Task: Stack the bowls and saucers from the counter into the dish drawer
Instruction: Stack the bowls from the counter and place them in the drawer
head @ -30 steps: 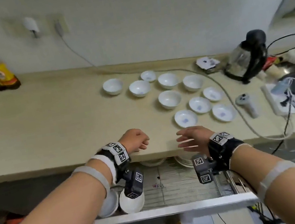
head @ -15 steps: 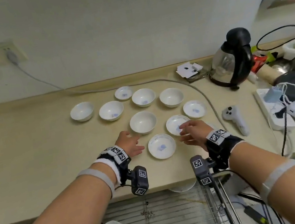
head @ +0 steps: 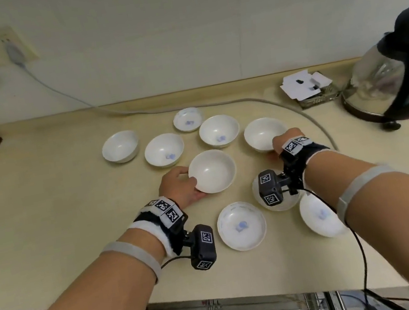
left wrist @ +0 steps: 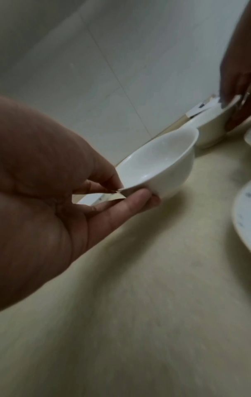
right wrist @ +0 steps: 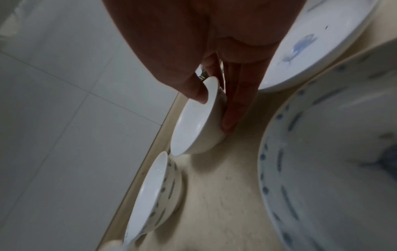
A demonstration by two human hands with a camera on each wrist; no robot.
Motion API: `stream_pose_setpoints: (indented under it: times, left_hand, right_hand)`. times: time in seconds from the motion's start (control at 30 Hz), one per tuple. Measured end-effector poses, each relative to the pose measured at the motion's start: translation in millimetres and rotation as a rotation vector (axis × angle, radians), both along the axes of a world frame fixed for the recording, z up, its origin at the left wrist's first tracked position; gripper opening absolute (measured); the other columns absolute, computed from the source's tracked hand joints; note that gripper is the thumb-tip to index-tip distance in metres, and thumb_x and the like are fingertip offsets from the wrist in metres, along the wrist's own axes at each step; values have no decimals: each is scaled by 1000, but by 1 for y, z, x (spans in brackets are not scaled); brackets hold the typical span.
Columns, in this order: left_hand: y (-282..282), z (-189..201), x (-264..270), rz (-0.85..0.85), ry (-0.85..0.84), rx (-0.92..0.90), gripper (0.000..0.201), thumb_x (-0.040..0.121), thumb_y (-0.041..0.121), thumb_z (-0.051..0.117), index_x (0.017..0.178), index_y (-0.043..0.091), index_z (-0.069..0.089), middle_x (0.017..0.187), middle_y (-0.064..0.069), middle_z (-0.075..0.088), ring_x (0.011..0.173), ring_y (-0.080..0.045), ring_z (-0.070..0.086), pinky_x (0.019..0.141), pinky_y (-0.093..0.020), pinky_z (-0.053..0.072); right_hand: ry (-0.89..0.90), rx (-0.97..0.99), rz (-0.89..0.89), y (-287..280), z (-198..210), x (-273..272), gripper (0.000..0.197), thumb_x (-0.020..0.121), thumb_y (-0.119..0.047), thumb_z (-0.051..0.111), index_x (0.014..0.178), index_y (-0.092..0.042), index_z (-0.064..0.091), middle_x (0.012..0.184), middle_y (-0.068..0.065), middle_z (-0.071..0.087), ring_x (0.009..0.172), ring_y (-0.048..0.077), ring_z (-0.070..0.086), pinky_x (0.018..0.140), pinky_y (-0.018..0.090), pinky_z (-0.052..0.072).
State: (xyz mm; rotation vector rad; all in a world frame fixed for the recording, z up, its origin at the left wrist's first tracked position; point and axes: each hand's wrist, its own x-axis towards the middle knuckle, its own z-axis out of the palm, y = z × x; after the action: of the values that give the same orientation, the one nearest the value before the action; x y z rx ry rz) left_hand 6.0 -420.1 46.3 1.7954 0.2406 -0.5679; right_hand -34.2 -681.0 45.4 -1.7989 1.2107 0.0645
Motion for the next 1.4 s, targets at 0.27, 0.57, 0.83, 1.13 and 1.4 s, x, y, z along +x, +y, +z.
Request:
stream_pose_setpoints:
  times: [0.27, 0.57, 0.83, 1.13, 1.4]
  left_hand:
    - [37, 42, 71, 188, -133, -72, 35, 79, -5, 62, 111, 9, 60, 129, -17, 51, 102, -47, 66, 66, -46, 64]
    - [59, 21, 118, 182, -57, 1, 18, 81, -6, 60, 94, 5, 69, 93, -12, 69, 93, -38, 72, 75, -44, 64]
    - [58, 12, 128, 193, 42, -60, 21, 85, -10, 57, 104, -2, 61, 88, -11, 64, 92, -44, 69, 85, -51, 59]
    - [58, 5, 130, 64, 29, 112, 40, 88, -4, 55, 124, 11, 45, 101, -19, 61, 72, -34, 73, 67, -44, 63]
    - [52, 1, 131, 46, 190, -65, 44, 96, -6, 35, 138, 6, 45, 128, -33, 55, 106, -51, 65, 86, -52, 56]
  right_hand:
    - [-320, 33, -239, 15, 22, 17, 54, 83, -2, 50, 136, -8, 43, 129, 22, 57, 87, 42, 67, 78, 54, 60]
    - [-308, 136, -49, 49, 35, 65, 50, 83, 6, 54, 131, -8, 56, 122, 22, 60, 87, 43, 69, 75, 50, 62]
    - [-178, 22, -13, 60, 21, 79, 43, 81, 4, 60, 122, -6, 56, 102, 16, 60, 86, 38, 66, 73, 46, 63]
    - [-153, -40, -50, 72, 6, 91, 31, 82, -1, 50, 112, -11, 48, 101, 16, 60, 71, 38, 73, 65, 49, 64]
    - [-153, 197, -47, 74, -7, 100, 36, 84, -1, 44, 119, -3, 51, 97, 25, 65, 72, 48, 73, 76, 57, 61]
